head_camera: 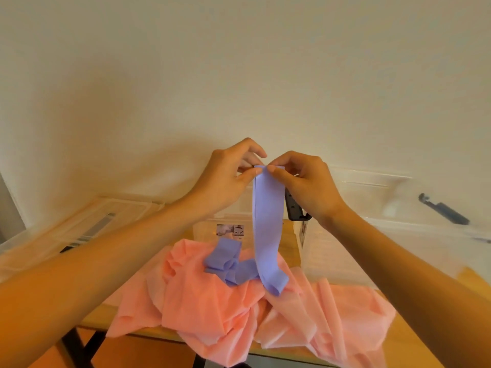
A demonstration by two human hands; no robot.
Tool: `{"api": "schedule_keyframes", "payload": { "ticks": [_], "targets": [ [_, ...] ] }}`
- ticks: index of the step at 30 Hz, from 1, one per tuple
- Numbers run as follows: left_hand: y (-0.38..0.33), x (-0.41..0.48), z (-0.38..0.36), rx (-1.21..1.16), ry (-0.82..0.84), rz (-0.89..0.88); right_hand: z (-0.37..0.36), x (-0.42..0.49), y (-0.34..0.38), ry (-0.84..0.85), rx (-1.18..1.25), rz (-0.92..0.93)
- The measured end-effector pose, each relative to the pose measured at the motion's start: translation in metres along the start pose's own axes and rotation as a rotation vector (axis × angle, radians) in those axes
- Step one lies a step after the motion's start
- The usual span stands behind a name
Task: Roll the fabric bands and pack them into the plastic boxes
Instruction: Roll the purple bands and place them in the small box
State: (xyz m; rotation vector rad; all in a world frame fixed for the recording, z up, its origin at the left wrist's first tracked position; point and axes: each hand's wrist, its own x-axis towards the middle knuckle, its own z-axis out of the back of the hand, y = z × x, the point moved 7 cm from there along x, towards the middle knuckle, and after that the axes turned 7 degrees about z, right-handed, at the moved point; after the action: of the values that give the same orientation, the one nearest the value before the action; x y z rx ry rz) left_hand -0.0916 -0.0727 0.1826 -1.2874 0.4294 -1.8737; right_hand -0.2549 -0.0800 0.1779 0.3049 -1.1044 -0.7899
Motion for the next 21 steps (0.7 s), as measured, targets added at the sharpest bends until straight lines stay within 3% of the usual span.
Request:
{"api": "schedule_keyframes", "payload": {
  "ticks": [7, 14, 21],
  "targets": [
    [-0.014, 0.02, -0.004, -0.08, 0.022, -0.017, 0.025, 0.016, 0.013, -0.062, -0.003, 0.025],
    [-0.017, 0.037, -0.019, -0.247, 0.119, 0.095, 0.043, 0.025, 0.016, -0.117, -0.003, 0.057],
    [-0.022, 0.047, -0.021, -0.367, 0.115, 0.158, 0.055, 0.025, 0.016, -0.082, 0.006, 0.095]
  ]
}}
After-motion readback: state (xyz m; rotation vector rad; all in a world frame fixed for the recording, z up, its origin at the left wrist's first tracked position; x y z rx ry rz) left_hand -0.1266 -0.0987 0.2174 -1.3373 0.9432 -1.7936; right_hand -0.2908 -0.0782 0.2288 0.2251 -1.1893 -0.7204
